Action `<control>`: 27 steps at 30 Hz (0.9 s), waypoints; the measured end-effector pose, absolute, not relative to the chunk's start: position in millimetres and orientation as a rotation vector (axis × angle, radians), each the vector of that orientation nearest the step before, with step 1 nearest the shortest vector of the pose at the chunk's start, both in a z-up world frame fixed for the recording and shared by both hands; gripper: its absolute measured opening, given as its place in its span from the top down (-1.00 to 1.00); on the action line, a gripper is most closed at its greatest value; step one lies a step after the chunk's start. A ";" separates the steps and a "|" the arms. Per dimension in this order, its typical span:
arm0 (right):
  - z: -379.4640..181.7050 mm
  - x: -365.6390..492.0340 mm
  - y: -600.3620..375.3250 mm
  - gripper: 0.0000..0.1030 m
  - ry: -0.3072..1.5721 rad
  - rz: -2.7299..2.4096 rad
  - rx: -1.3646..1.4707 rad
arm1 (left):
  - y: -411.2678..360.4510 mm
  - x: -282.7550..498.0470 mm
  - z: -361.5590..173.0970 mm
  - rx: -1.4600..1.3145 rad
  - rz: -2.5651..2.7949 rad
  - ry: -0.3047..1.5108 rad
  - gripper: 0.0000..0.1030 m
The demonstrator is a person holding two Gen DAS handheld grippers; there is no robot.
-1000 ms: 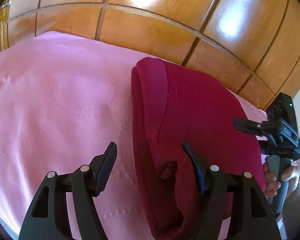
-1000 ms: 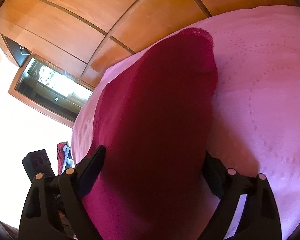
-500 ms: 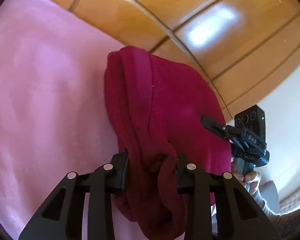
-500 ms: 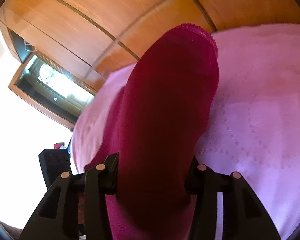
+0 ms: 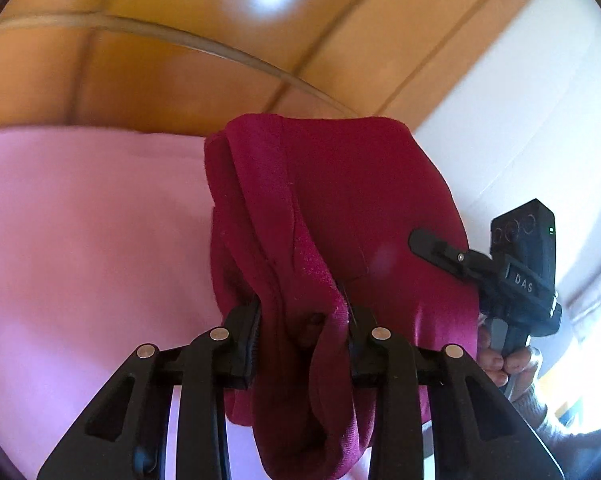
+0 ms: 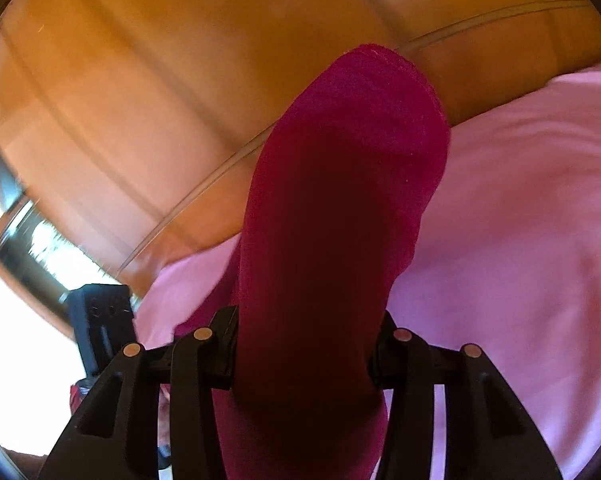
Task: Fold small clothes
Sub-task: 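Lower the bundle onto the bedspread and open both tools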
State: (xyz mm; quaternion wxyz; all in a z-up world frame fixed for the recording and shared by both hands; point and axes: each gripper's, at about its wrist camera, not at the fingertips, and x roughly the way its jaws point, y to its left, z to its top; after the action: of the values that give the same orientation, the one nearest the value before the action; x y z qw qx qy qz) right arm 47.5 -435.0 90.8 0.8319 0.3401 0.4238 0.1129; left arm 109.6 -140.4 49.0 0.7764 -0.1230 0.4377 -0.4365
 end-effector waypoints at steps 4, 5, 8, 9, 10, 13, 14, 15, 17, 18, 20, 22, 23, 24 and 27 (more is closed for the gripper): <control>55.4 33.3 -488.1 0.08 0.951 0.041 0.724 | -207.3 119.5 28.9 -0.140 -0.926 1.036 0.47; 44.2 29.5 -494.7 0.01 0.978 0.003 0.724 | -219.4 117.9 20.6 -0.106 -0.918 1.059 0.47; 13.0 14.4 -503.8 -0.42 1.034 -0.063 0.731 | -237.5 109.6 3.8 -0.010 -0.868 1.054 0.47; 12.4 8.8 -506.7 -0.61 1.022 -0.081 0.737 | -238.4 109.9 4.8 -0.009 -0.858 1.045 0.47; 16.4 3.7 -507.5 -0.63 1.017 -0.106 0.737 | -235.0 111.1 7.6 -0.015 -0.841 1.043 0.47; 46.0 -5.3 -504.1 -0.46 0.950 -0.176 0.641 | -236.8 104.8 16.1 0.006 -0.797 0.999 0.47; 56.0 -5.5 -500.6 -0.35 0.932 -0.175 0.613 | -239.1 101.9 18.3 0.020 -0.785 0.982 0.47; 65.1 -4.6 -496.5 -0.26 0.915 -0.166 0.595 | -239.7 96.6 19.8 0.028 -0.778 0.971 0.47; 77.3 -0.3 -488.1 -0.14 0.893 -0.147 0.568 | -243.3 97.7 22.3 0.048 -0.759 0.936 0.47; 78.6 7.3 -481.8 -0.09 0.896 -0.116 0.567 | -246.6 95.3 21.9 0.064 -0.747 0.924 0.47; 69.6 25.7 -481.5 -0.10 0.921 -0.114 0.546 | -244.2 90.8 11.6 0.088 -0.727 0.926 0.47; 52.9 43.4 -477.3 -0.11 0.988 -0.153 0.516 | -240.4 92.1 5.8 0.088 -0.715 0.945 0.47; 43.5 50.2 -477.6 -0.13 1.013 -0.168 0.511 | -241.7 95.1 4.2 0.082 -0.713 0.951 0.45; 36.2 54.7 -474.2 -0.14 1.028 -0.179 0.488 | -239.5 95.9 2.7 0.077 -0.714 0.951 0.42; 24.8 62.5 -463.2 -0.24 1.036 -0.225 0.387 | -238.7 96.8 1.5 0.076 -0.700 0.934 0.27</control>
State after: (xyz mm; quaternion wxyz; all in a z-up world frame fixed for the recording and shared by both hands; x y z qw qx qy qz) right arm 62.5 -463.2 24.8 0.8451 0.1834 0.4908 -0.1065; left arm 96.8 -238.7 1.5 0.8337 0.0357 0.4410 -0.3304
